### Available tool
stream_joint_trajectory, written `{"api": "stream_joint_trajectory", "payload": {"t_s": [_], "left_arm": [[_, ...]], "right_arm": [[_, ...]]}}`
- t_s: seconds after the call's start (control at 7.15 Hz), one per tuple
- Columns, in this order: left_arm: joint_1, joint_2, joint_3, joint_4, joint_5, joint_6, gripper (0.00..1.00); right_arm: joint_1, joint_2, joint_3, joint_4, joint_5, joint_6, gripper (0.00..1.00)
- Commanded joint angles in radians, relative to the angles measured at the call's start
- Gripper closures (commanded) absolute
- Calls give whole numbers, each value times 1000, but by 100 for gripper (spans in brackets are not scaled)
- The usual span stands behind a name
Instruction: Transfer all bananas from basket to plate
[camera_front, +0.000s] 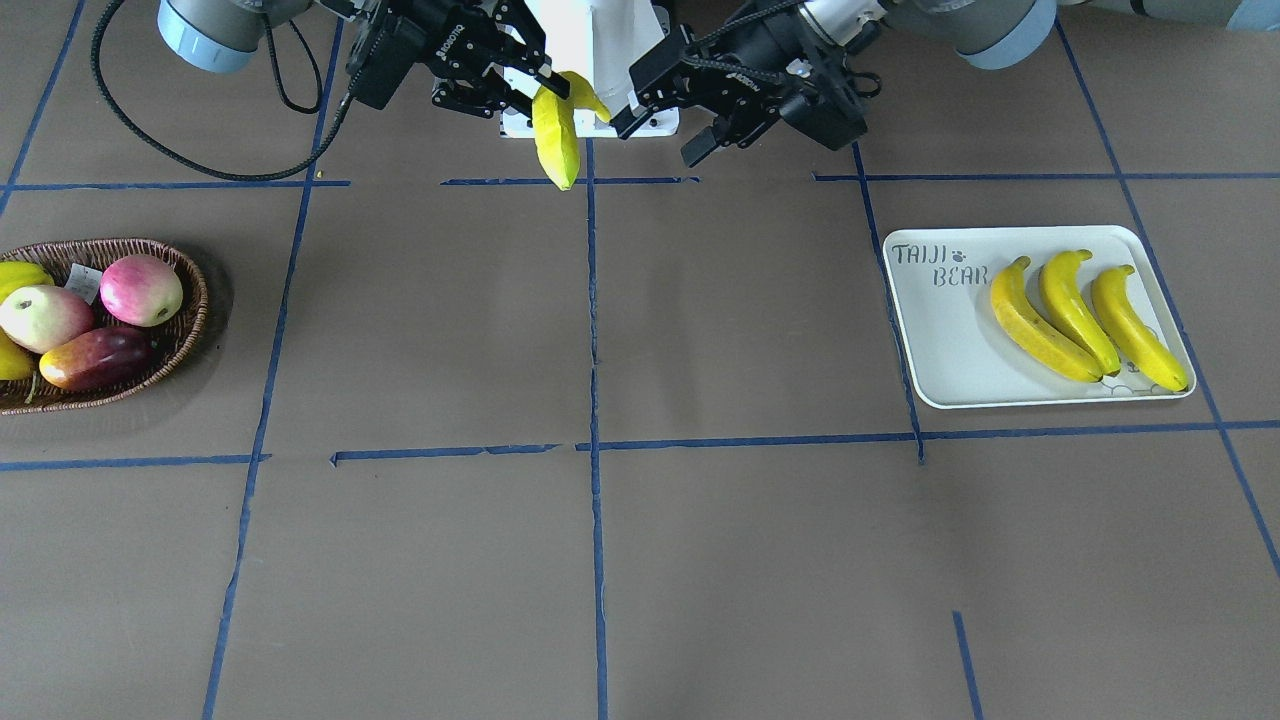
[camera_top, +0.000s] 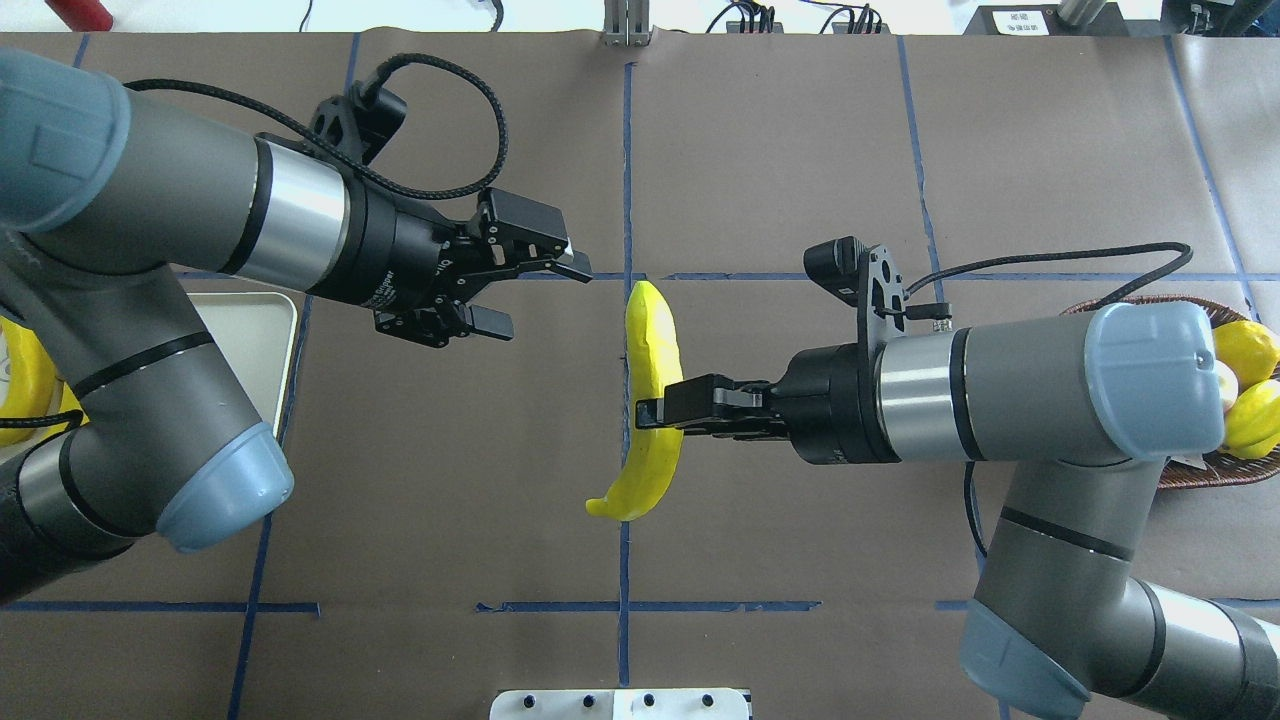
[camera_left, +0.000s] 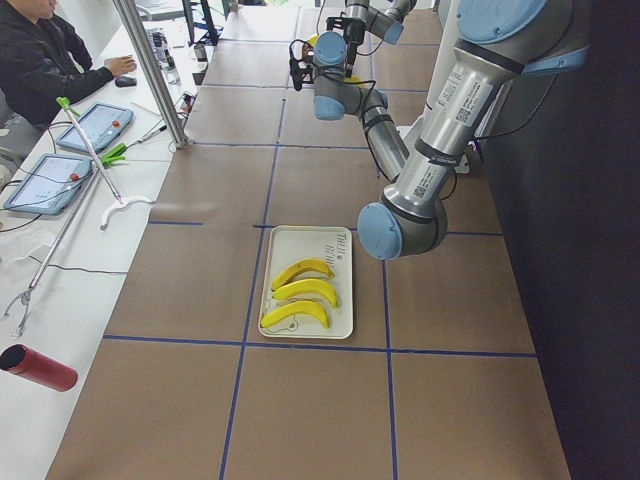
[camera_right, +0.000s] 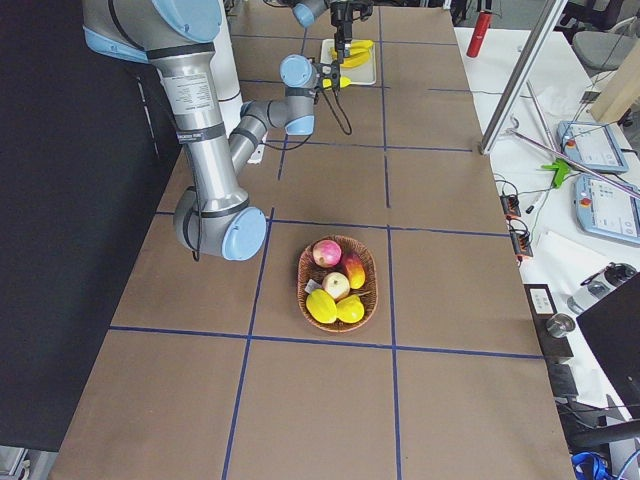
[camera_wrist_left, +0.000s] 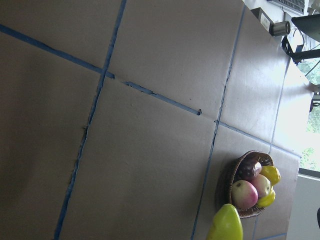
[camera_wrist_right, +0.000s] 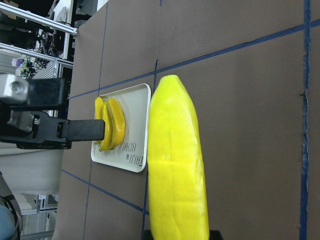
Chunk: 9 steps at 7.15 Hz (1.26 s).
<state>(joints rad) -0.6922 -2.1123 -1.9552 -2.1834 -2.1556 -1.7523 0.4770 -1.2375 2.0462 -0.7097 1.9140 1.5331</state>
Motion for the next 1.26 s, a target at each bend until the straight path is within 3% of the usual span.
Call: {"api": "stream_joint_trajectory", "payload": {"t_s": [0.0, 0.28, 0.56, 0.7, 0.84, 0.98, 1.12], "left_arm": [[55, -43, 19, -6, 22, -4, 1], [117, -78, 47, -6, 109, -4, 1], [140, -77, 55, -6, 109, -4, 2], [140, -78, 61, -6, 109, -4, 5], [140, -78, 62, -6, 109, -4, 17], [140, -83, 62, -4, 111, -28, 66], [140, -81, 64, -7, 109, -92, 100]], "right_arm": [[-26, 1, -1, 4, -24, -1, 99], [-35, 0, 0, 4, -42, 4, 99], [-34, 1, 3, 6, -43, 5, 99], [-34, 1, 5, 6, -43, 4, 99], [-34, 0, 5, 6, -43, 5, 99], [-34, 0, 6, 6, -43, 7, 99], [-34, 1, 6, 6, -44, 9, 95]]}}
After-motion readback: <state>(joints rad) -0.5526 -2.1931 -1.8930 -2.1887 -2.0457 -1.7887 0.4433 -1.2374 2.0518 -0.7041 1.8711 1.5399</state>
